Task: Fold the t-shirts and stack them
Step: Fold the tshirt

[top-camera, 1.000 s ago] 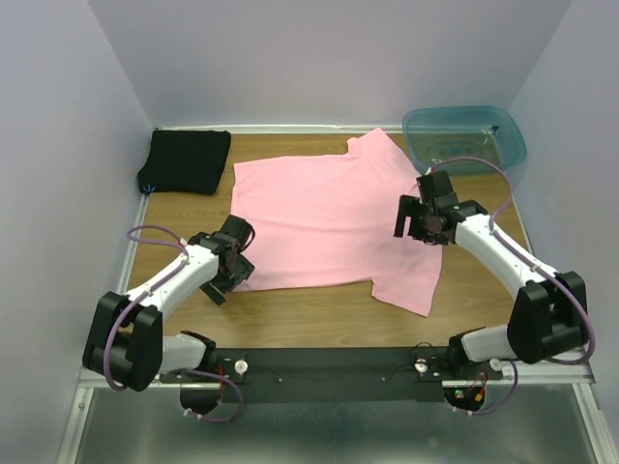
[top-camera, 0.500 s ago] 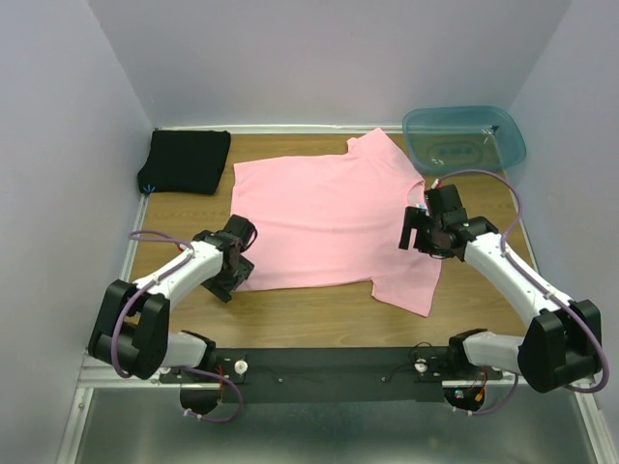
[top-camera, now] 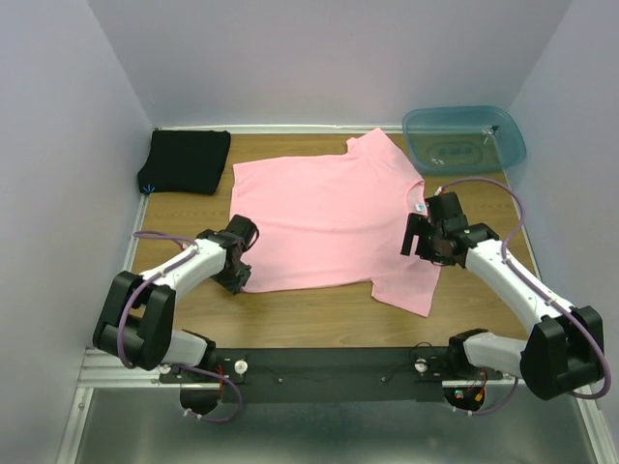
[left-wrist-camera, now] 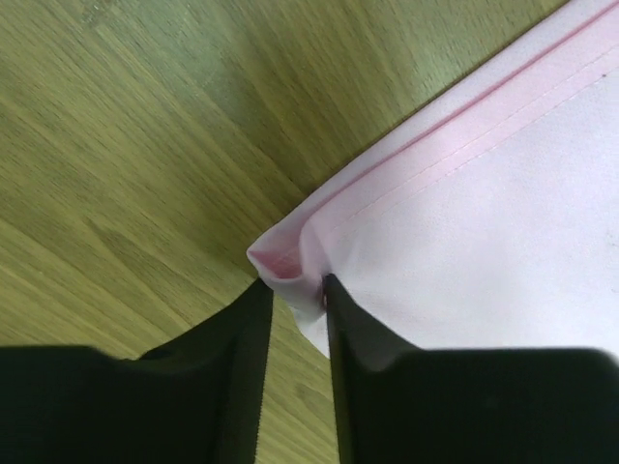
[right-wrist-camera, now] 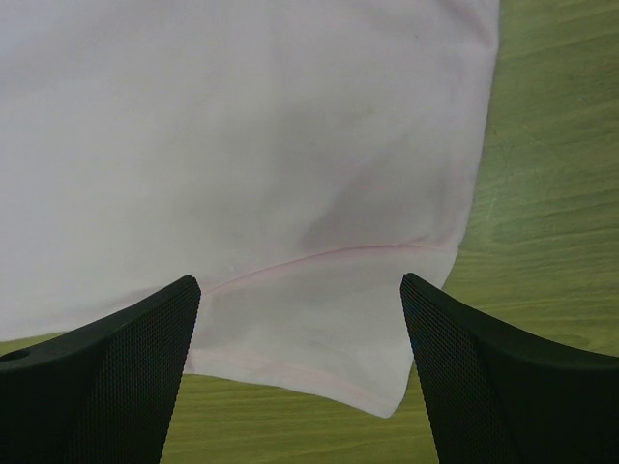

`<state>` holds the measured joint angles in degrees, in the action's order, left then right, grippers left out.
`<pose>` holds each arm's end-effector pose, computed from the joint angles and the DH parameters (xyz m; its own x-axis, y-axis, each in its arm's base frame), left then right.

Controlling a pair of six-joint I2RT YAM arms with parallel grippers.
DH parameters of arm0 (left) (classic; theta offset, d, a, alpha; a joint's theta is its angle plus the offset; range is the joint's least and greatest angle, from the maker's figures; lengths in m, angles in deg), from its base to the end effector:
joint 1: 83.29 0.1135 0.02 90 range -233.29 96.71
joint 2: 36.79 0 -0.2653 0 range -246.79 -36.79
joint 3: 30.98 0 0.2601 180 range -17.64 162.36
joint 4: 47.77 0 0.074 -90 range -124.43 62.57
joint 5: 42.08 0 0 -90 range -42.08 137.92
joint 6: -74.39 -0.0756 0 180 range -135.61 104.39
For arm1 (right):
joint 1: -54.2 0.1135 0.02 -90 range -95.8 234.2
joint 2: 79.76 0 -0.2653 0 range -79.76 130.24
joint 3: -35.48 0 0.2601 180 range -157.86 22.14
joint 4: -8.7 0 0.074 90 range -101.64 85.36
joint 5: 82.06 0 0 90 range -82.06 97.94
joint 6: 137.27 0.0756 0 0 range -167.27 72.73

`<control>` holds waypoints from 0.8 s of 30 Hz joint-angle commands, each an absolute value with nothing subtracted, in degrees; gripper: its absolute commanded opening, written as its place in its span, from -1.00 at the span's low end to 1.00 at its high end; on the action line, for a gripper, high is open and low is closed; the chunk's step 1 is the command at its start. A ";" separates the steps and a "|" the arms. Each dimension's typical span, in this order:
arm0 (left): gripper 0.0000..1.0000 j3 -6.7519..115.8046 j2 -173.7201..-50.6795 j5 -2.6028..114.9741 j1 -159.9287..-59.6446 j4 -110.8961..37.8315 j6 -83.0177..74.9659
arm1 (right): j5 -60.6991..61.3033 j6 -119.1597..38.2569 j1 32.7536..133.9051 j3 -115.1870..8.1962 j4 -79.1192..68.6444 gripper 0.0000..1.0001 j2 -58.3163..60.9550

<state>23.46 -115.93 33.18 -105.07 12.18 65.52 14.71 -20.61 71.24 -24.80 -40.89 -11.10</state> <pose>0.2115 -0.0638 0.1189 -0.4753 -0.8390 -0.2647 -0.8616 0.5048 -0.0531 0.2510 0.0676 0.1963 -0.8281 0.2122 -0.5188 0.1571 0.9763 0.1487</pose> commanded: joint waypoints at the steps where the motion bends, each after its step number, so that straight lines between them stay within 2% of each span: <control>1: -0.42 22.44 -116.42 33.42 -105.26 11.36 65.52 | 19.10 -17.74 70.12 -23.21 -43.75 0.84 -11.74; 4: -0.71 21.73 -115.11 33.68 -105.35 10.14 64.29 | 18.41 -16.42 66.69 -22.16 -44.98 0.83 -11.47; 8: -0.91 21.12 -113.70 34.21 -105.35 9.34 62.62 | 16.91 -15.28 60.73 -21.19 -45.69 0.75 -10.94; 12: -0.92 20.59 -112.12 34.57 -105.35 8.90 62.35 | 14.45 -14.40 57.63 -19.44 -45.34 0.57 -10.07; 15: -0.90 20.50 -111.85 34.30 -105.35 8.55 61.74 | 14.88 -13.26 57.19 -18.03 -43.76 0.26 -9.28; 22: -0.88 19.97 -112.29 34.48 -105.26 7.15 59.63 | 15.67 -10.97 56.66 -16.53 -38.75 0.00 -6.73; 24: -0.88 19.89 -112.03 34.48 -105.26 7.06 59.45 | 16.20 -10.79 56.31 -16.18 -37.34 -0.01 -6.29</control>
<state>20.92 -112.84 34.54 -105.07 8.14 60.23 15.34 -12.81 57.08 -17.37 -41.22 -7.29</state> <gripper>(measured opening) 0.064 0.502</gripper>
